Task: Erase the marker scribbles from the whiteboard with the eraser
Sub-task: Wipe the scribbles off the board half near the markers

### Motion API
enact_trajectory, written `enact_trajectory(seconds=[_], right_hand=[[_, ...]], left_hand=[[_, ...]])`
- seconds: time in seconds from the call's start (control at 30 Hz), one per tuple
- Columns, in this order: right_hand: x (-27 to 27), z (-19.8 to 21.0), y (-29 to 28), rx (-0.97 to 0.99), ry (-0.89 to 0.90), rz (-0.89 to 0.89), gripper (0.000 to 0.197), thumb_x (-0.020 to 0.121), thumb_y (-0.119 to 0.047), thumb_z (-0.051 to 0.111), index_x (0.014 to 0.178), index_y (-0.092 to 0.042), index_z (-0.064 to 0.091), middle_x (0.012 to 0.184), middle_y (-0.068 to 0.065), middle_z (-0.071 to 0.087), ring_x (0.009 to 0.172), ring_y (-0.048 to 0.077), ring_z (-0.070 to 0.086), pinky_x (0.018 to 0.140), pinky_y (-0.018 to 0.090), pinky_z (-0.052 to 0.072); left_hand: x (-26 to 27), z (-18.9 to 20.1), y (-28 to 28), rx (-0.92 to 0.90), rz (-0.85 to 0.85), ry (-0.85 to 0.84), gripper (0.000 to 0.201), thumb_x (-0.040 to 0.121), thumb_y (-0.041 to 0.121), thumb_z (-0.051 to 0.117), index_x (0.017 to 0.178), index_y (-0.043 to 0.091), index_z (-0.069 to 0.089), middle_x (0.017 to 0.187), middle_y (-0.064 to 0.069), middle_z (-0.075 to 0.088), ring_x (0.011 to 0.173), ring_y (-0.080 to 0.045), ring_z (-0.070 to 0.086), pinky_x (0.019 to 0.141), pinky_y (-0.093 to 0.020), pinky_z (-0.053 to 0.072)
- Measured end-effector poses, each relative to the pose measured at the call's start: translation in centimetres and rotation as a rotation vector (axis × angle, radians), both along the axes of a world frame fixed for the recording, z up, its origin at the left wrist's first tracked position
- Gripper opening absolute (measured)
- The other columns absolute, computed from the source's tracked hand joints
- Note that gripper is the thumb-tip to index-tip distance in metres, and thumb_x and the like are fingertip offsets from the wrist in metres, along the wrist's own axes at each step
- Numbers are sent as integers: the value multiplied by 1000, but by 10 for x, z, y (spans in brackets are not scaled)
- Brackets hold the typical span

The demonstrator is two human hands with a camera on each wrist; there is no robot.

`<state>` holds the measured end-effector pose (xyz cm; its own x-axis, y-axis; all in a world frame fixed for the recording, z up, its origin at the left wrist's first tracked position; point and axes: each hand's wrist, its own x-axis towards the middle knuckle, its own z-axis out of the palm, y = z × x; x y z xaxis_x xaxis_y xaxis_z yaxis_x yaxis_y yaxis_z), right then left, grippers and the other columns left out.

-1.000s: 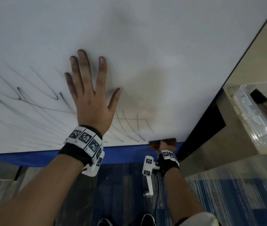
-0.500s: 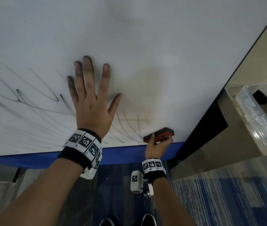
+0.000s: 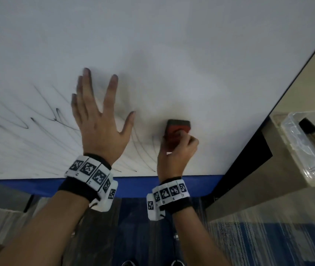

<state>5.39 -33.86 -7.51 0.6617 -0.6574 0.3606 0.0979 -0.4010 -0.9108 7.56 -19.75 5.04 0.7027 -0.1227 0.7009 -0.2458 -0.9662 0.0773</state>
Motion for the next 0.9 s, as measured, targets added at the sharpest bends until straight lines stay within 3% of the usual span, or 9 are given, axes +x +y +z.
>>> enact_trajectory(seconds=[0.07,0.13,0.23,0.33,0.43,0.57,0.67,0.8,0.9], right_hand=[[0,-1,5,-147,-4,77,38,82,-6,77,114,-12,57,118,15,47,105,17,41,85,8,34],[1,-22,-12,-137,19,29,41,80,-3,77,113,-13,56,120,19,47,106,25,47,88,20,41],[-6,-62,-51,157,135,-158,46,80,2,77,119,-3,53,120,25,46,106,40,52,95,43,48],[-8,-70,-60,417,223,-249,49,85,3,74,126,2,47,127,24,43,111,35,51,99,54,48],[-2,-48,-30,270,104,-198,47,81,2,77,121,-1,52,116,14,43,104,35,52,92,50,51],[0,-12,23,-146,31,72,39,78,-11,83,109,-13,59,108,11,48,96,24,50,74,22,42],[2,-31,15,-228,63,93,38,79,-11,83,108,-15,59,108,13,50,96,26,51,71,26,45],[-7,-111,-22,139,254,-100,40,77,0,81,106,-1,53,111,18,50,97,33,53,86,44,50],[-8,-151,-32,562,465,-137,54,84,6,75,128,5,44,131,25,50,120,43,53,106,34,40]], left_hand=[[4,6,10,-53,63,-5,78,98,60,51,160,22,23,164,-29,9,154,-41,8,123,-59,13],[8,4,17,-33,86,10,80,98,62,50,161,23,21,164,-29,8,155,-42,7,123,-59,12],[13,-3,20,5,88,32,82,98,64,50,161,24,18,164,-29,8,155,-42,6,123,-59,12],[16,-10,20,7,84,27,80,99,63,49,161,23,17,164,-30,9,154,-44,7,124,-57,12],[17,-19,17,-22,88,24,78,100,60,49,160,22,16,163,-32,10,154,-45,8,124,-58,12],[18,-27,13,-49,90,-5,77,101,56,52,159,17,21,161,-34,14,152,-47,11,124,-58,12],[19,-31,14,-52,76,-20,77,100,54,54,158,15,24,160,-35,16,151,-48,13,123,-59,14],[23,-37,21,-40,51,-47,77,98,54,58,157,16,27,159,-36,20,150,-48,17,122,-60,16],[26,-44,26,-26,39,-62,76,98,53,58,156,17,25,157,-37,23,149,-49,19,121,-61,18]])
